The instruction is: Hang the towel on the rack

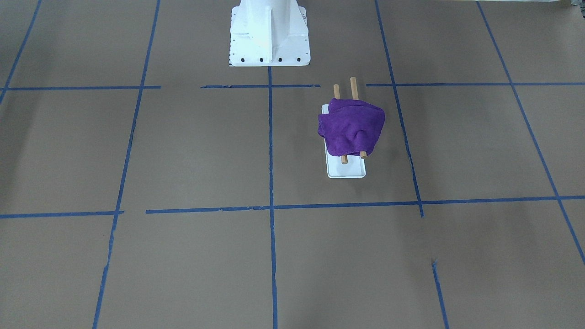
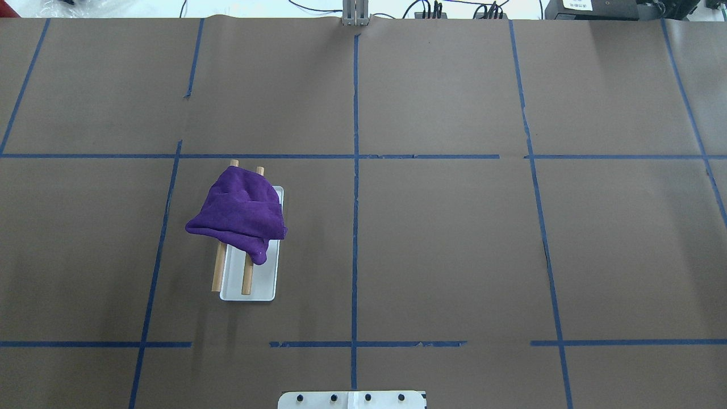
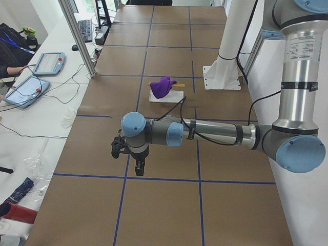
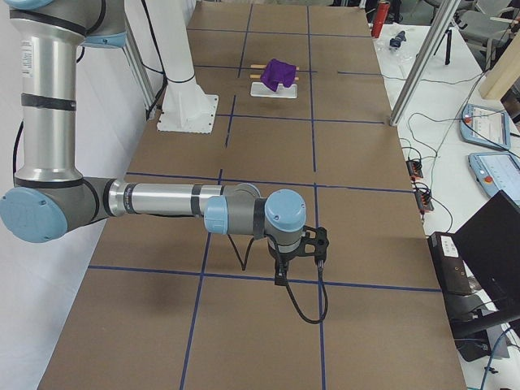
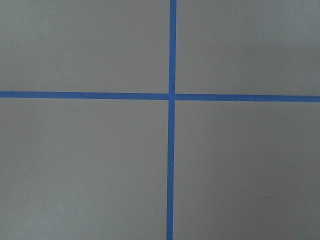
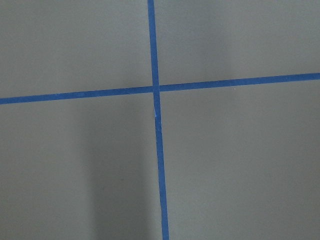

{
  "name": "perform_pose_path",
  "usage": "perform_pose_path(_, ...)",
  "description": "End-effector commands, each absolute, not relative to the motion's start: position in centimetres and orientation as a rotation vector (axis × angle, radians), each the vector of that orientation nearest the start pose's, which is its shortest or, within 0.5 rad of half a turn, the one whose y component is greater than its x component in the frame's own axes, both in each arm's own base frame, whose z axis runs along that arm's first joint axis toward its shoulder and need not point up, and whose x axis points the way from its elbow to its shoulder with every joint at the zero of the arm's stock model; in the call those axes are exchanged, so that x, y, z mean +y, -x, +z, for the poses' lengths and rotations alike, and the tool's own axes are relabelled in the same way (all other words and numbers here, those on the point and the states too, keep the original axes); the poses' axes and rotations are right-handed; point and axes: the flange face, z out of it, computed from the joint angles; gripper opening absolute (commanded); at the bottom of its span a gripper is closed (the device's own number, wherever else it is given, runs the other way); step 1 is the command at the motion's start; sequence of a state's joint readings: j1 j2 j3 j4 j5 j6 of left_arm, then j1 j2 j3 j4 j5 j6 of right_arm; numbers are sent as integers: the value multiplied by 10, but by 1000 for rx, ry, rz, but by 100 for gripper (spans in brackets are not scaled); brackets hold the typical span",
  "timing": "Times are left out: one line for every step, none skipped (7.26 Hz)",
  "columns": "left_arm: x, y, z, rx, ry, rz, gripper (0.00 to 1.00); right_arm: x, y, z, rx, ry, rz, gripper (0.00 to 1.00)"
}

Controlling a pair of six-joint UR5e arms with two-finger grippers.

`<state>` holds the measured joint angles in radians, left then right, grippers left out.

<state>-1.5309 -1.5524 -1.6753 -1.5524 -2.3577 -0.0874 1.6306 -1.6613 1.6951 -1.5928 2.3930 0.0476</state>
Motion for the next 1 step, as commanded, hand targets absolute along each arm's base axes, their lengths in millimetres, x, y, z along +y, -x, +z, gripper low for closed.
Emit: perform_pose_path(-489, 43, 618, 789, -12, -19, 100, -451, -88, 638, -821, -19, 95, 100)
